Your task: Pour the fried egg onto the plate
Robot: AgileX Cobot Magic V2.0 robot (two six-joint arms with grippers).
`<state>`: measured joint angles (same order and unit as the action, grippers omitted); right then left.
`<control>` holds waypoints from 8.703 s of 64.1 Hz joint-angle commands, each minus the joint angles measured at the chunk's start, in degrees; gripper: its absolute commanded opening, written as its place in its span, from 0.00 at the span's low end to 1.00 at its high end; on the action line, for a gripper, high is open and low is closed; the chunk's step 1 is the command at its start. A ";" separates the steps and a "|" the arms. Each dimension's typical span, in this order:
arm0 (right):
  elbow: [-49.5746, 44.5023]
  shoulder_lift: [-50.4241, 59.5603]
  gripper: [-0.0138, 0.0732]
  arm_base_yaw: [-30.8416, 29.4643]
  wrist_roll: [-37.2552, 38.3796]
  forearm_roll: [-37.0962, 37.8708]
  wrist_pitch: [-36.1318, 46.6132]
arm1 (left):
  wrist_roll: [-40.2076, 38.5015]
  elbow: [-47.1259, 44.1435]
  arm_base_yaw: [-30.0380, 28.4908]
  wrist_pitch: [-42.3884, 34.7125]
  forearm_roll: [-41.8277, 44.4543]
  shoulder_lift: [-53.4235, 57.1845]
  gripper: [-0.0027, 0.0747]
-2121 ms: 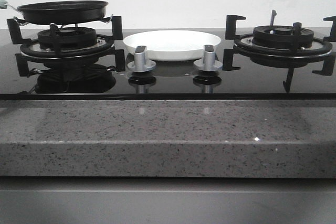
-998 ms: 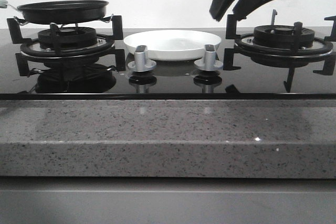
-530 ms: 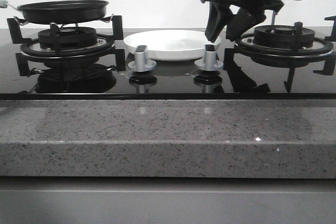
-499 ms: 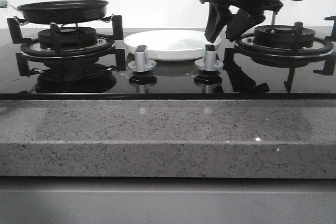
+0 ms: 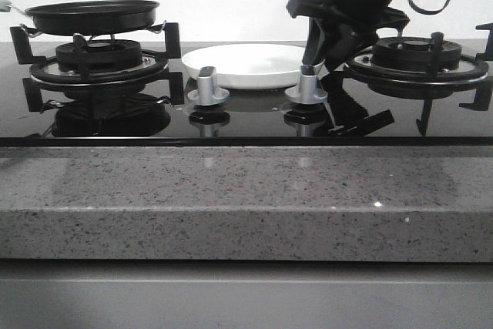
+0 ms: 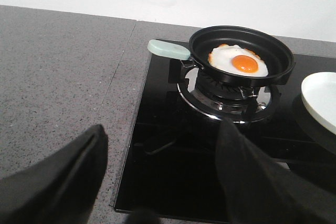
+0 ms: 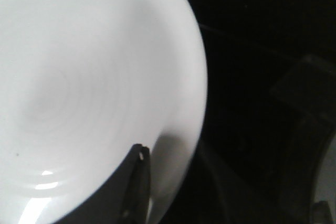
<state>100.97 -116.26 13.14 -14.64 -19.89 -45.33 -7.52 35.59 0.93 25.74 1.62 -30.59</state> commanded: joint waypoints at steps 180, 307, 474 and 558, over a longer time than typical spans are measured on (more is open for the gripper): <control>-26.86 26.70 0.08 5.37 -0.60 -6.43 12.30 | 29.45 34.68 -15.18 16.58 -45.43 -49.86 0.67; -26.86 26.70 0.08 5.37 -0.60 -6.43 12.30 | 43.49 44.42 -18.67 40.44 -91.27 -68.43 0.01; -26.86 26.70 0.08 5.37 -0.60 -6.43 12.30 | 47.07 44.22 29.14 -4.39 -26.36 -40.90 0.01; -26.86 26.70 0.08 5.37 -0.60 -6.43 12.30 | 46.26 44.22 -20.81 34.30 -96.18 -65.06 0.01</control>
<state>72.58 -92.33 18.60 -14.76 -25.37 -35.80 39.16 77.87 -19.71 57.85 -86.82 -96.42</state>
